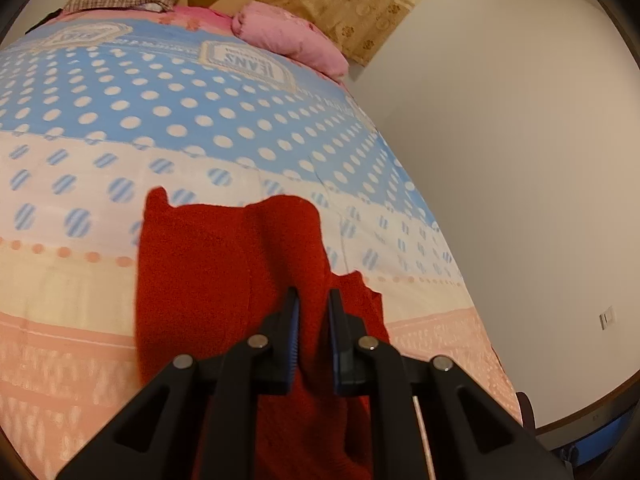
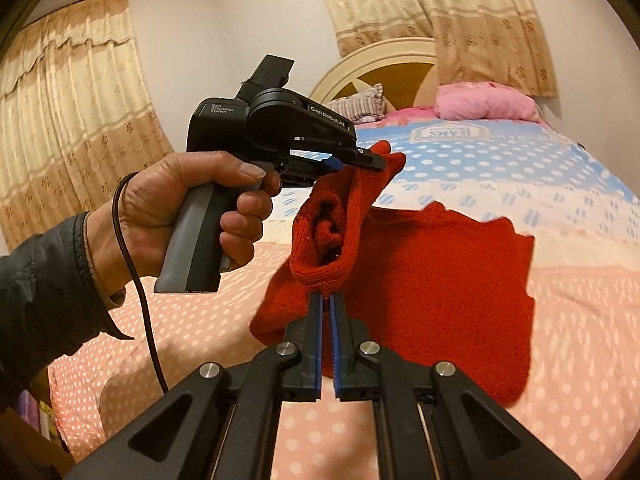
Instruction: Fold small clothes
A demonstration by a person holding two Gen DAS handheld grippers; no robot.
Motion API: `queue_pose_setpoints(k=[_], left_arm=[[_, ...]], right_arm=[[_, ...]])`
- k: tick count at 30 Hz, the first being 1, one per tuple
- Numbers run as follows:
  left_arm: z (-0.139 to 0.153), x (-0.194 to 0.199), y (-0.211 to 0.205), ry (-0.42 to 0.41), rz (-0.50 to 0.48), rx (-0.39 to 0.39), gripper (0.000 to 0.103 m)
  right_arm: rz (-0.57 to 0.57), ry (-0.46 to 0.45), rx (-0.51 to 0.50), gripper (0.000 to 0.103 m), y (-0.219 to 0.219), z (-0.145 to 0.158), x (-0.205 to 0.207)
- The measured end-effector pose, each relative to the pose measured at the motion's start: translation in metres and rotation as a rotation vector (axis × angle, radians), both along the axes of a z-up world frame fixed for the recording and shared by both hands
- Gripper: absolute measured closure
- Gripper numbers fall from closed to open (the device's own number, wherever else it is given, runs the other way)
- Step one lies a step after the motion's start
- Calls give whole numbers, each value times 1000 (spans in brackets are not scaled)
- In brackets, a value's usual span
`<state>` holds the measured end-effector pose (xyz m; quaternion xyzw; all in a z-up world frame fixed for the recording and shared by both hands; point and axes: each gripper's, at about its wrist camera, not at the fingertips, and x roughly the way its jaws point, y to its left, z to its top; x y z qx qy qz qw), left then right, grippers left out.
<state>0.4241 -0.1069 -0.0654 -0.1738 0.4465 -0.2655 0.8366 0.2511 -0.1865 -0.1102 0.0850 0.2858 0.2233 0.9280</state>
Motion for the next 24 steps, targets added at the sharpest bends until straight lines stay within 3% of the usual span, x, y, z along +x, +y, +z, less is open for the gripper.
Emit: queue_pose_setpoints(k=[7,17,24], left_arm=[[-5,0,-43,14,-56,-11,90],[-28,-7,-90,14,-123,39,90],[-28,-23,-115,-43,-202,126,87]], right_arm=[[-53,42,50,100,-39,-9,-7],[-141,122,131,100,-80,-37,-19],[-191,159,153,100,-93,-50,-22]])
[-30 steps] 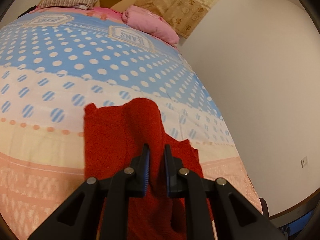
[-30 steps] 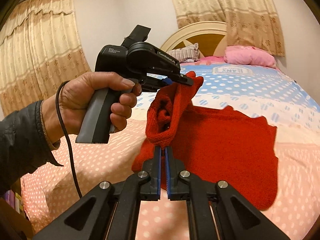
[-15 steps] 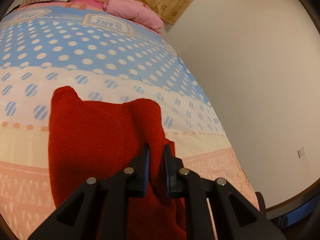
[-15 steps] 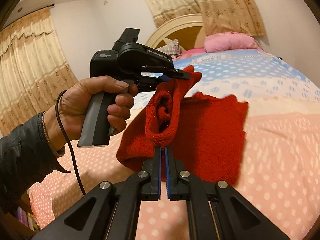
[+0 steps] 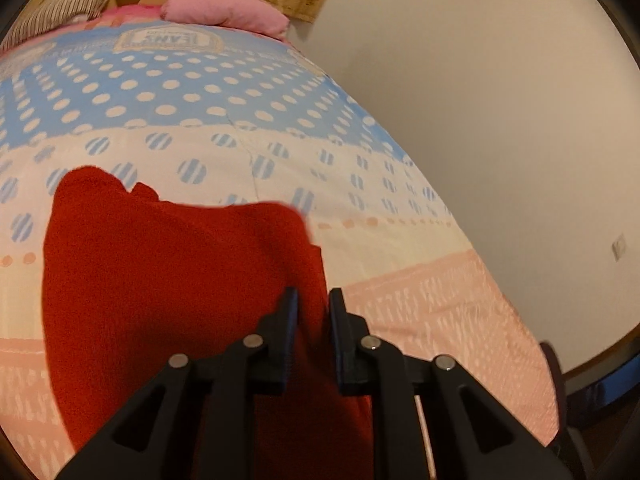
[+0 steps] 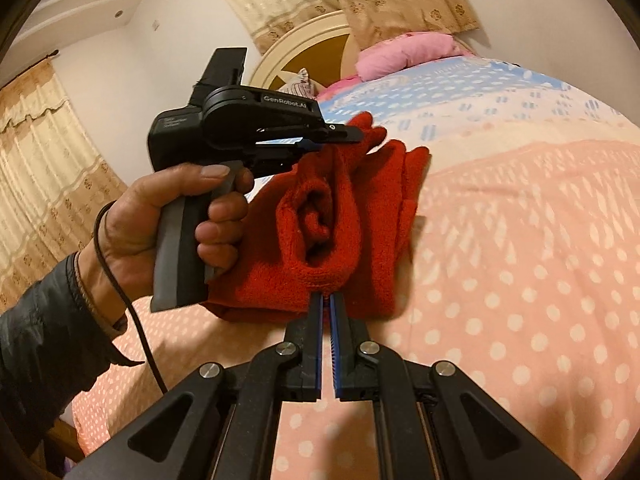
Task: Fold small clothes
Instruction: 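Fold the lifted side over the cardigan and open the left gripper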
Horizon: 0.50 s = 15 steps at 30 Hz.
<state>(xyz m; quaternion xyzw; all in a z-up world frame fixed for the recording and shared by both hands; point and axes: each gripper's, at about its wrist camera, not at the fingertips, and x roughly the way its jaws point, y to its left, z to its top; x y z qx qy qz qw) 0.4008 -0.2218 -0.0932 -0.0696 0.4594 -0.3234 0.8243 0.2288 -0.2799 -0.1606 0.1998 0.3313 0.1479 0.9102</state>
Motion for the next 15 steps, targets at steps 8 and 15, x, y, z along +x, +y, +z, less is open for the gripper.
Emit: queue_pose_setpoints(k=[8,15], left_arm=[[21,-59,69,-264,20,104,37],[-7,-83,126,-274,106,140,37]], right_arm=[[-135,-55,77,99,-28,5,-20],[-12,-94,-38,36,7,49,27]])
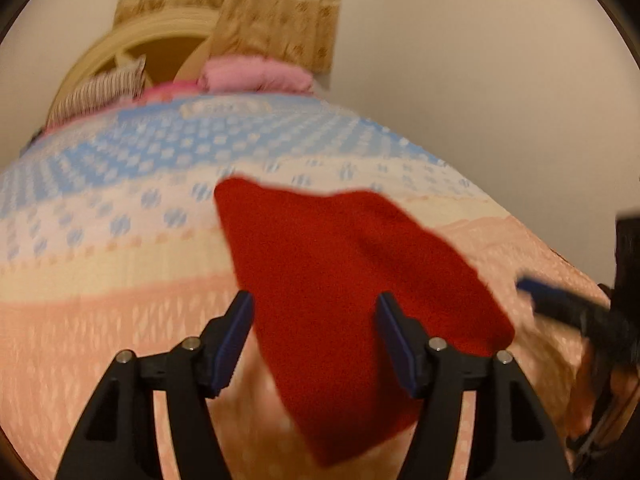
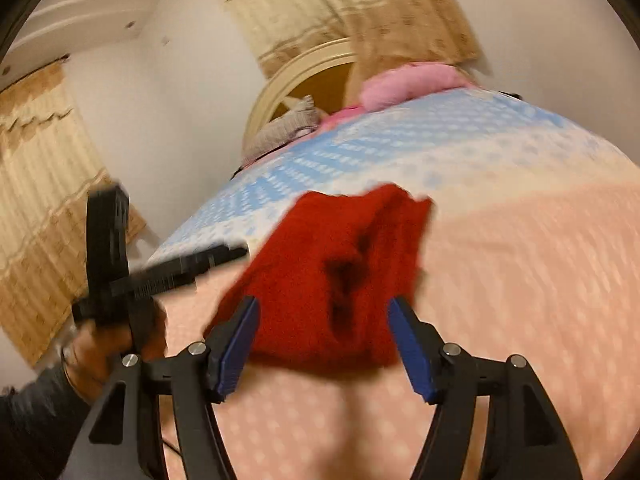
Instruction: Fold small clothes
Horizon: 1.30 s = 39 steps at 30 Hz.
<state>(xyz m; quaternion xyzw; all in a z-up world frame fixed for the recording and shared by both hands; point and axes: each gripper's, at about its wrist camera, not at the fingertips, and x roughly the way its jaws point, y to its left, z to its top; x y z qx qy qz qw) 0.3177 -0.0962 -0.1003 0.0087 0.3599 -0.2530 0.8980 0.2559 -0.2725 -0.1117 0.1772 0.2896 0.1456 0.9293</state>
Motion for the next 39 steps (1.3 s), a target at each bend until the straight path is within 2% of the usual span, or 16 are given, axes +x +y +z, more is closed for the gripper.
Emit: queue_pose_setpoints(k=[3,4,6,9,11,15,16,19,20,21,23,27,28,29,32,39], left_arm=[[-13,4,4,56,20,-42,37],[-16,5,3,70,19,-52,31],[-23,5,-1,90,31,-67,27],[-27,-2,-7,95,12,-71,25],[-31,-5,-11,94,1,-61,17],[-42,-2,-11,142,7,-68,11],[-44,-2,-8,158,15,-70,6],[-52,2,-3,197,21,-101,4],[-53,1,-2,194,20,-106,4],[-54,0,-3,188,18,-103,4],[-54,-3,-7,173,10,-86,1],[-54,-7,-20,154,-19,-30,0],[-54,-8,-20,152,-22,-22,0],[-54,-8,-21,150,-22,-19,0],[-53,-9,-18,144,-12,-24,0],[-55,-10,-22,140,-5,0,0]], right_arm=[[3,99,27,36,0,-3,41],[12,154,52,39,-1,-11,55],[4,208,52,91,-3,-23,70],[-23,168,5,93,-6,-21,56],[-59,153,-32,93,-13,-21,45],[-75,202,-51,93,-20,-34,52],[-70,208,-48,93,-18,-33,54],[-44,197,-58,90,-12,-25,58],[-48,191,-62,81,-12,-20,62],[-56,187,-61,64,-13,-18,65],[-71,181,-54,55,-17,-12,81],[-59,260,6,55,-25,-22,127],[-53,284,24,60,-26,-27,137],[-37,310,36,92,-26,-33,146],[-62,280,-52,92,-22,-28,147],[-116,277,-68,90,-35,-42,142]])
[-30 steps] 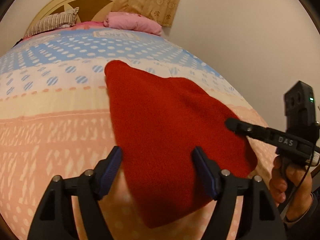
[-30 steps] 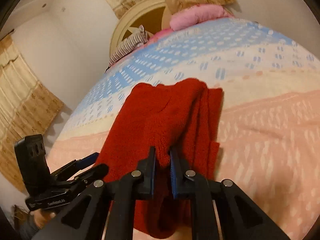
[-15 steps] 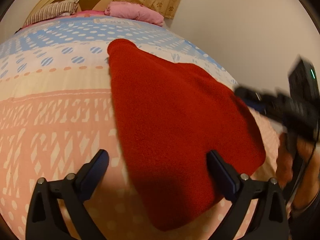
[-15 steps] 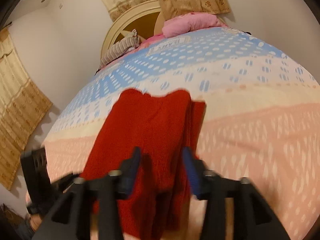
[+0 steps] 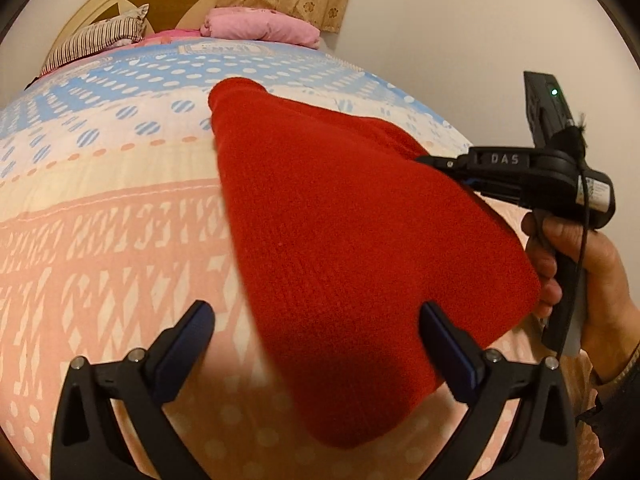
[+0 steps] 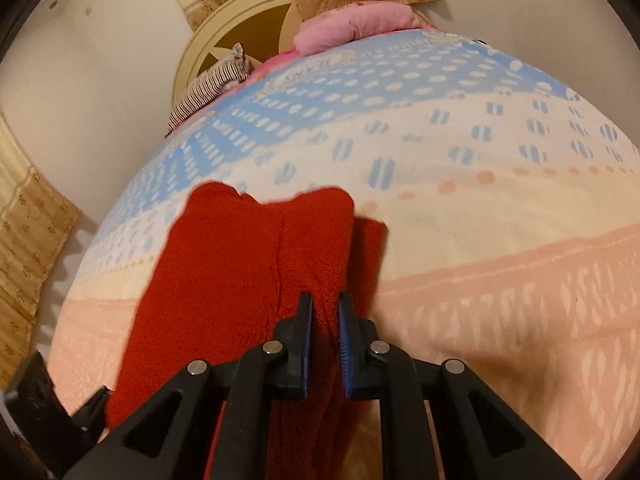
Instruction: Fold small clothes
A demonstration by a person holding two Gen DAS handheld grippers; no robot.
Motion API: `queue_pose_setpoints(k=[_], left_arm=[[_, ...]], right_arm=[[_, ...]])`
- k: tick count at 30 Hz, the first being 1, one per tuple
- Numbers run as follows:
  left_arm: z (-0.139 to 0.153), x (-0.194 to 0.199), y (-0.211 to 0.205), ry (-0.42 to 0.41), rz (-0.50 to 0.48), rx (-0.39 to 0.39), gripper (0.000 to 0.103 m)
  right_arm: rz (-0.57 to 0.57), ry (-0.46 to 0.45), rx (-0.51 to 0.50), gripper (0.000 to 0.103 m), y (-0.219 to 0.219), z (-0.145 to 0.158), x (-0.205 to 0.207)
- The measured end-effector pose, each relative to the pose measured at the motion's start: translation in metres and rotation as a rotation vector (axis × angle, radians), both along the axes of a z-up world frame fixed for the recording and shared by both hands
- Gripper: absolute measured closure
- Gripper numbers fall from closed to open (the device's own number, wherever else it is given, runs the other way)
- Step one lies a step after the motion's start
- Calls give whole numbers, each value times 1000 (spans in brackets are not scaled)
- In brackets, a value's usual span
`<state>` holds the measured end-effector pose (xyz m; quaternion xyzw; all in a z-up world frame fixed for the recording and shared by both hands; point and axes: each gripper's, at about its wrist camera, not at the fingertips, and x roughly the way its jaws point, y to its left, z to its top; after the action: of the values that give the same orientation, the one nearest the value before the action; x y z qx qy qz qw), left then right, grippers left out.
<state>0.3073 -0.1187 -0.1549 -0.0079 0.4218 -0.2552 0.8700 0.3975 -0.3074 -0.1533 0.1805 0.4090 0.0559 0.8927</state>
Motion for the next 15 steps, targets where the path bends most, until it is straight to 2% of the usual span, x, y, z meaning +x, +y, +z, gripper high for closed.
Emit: queue_pose_setpoints(k=[1,3,6,9,12,15], left_arm=[[0,0,-1,-1,0,10,0],[0,0,-2,-4,2,18,0],[0,0,-1,-4,4,19,0],[0,0,0,-5,4,20,0],[0,0,0,-6,5,22,0],[0,0,0,-7,6,26,0]], right_arm=[[-1,-8,2,88,1,2,-1],[-15,-15,13,70,2,9,-8],[13,-72,17,69,9,30,-34],[88,-122,4,69,24,47,-71],[116,-95,-62,67,39,44,-99],[118,-53,-43,66,40,28,-117]])
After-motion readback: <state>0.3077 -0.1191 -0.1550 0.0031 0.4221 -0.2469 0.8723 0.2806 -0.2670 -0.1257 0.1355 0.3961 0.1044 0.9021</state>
